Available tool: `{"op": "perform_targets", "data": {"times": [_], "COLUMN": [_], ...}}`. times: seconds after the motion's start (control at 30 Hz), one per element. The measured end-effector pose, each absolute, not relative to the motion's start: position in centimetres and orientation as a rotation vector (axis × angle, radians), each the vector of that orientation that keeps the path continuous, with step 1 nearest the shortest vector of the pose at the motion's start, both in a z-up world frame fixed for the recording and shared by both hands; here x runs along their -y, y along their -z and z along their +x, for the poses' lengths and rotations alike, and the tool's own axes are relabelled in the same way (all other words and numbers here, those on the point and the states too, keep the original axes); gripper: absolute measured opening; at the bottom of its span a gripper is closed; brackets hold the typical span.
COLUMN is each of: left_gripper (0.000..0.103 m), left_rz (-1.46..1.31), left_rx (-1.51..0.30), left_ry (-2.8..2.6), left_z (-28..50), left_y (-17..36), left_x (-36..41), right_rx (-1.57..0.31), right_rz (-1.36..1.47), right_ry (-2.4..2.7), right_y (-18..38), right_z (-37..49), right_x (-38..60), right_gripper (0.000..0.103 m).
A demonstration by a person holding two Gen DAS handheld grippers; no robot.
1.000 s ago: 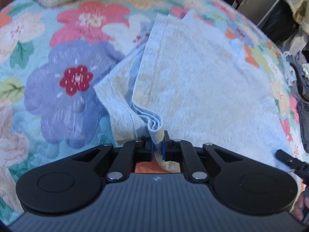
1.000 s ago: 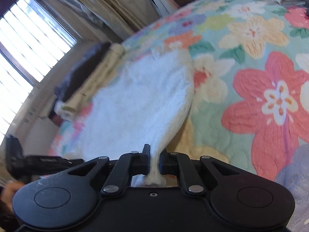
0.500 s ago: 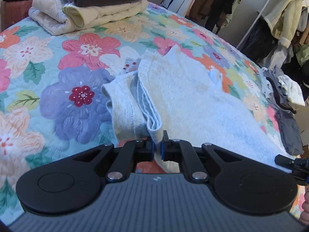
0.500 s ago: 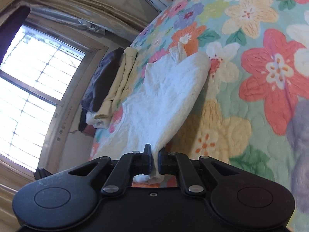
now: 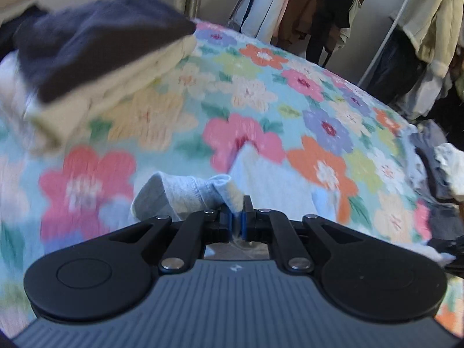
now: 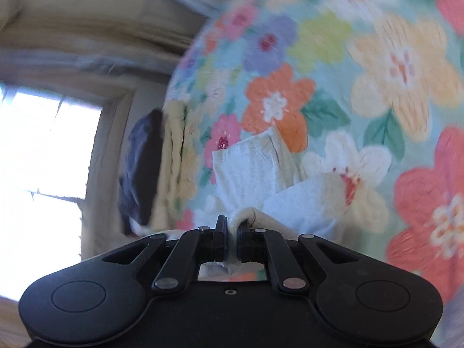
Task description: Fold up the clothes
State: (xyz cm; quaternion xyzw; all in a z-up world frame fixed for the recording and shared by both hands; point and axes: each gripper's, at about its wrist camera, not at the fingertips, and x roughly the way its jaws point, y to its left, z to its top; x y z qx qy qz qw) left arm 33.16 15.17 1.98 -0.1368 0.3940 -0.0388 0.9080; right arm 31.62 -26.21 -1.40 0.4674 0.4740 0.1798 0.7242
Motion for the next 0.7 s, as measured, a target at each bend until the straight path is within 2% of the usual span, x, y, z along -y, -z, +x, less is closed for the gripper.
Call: {"op": "perform_targets", "data": {"times": [0.13, 0.27, 0.37, 0.4, 0.53, 0.63, 0.7], "left_gripper": [0.005, 0.005, 0.005, 0.005, 0.005, 0.005, 0.006], "left_rz": [-0.243, -0.145, -0.121, -0.140, -0.268, -0.259, -0.298], "left_rx": [-0.822, -0.881, -0.922, -0.924, -0.924, -0.905, -0.893], "left_ry": [0.086, 0.074, 0.075, 0.072, 0.076, 0.074, 0.074], "left_z": [38.0, 42.6, 45.2, 45.7, 47.8, 48.7, 49.0], "left_y": [-2.2, -0.3, 1.9, 2.5, 3.9, 4.3, 4.6], "left_x": [-13.3, -10.5, -9.2, -9.2, -10.0, -9.6, -9.9], "right_rx": [-1.095, -1.145, -1.185, -1.183, -1.099, -1.011, -0.976], "right_rz": [1.036, 0.976, 1.025, 1.037, 1.108, 1.120, 1.090], "right_ry": [-0.325, -0.277, -0.222, -0.212, -0.197, -0.219, -0.248], "right_y": [1.3, 2.7, 5.2, 5.9, 7.1, 7.0, 6.7], "right_z": [35.3, 38.0, 39.1, 39.4, 40.1, 40.0, 39.6], "right_x": [27.2, 27.5, 28.2, 28.5, 30.2, 31.4, 31.9], "right_gripper": [0.009, 0.010, 0.015, 0.020, 0.052, 0.058, 0.058]}}
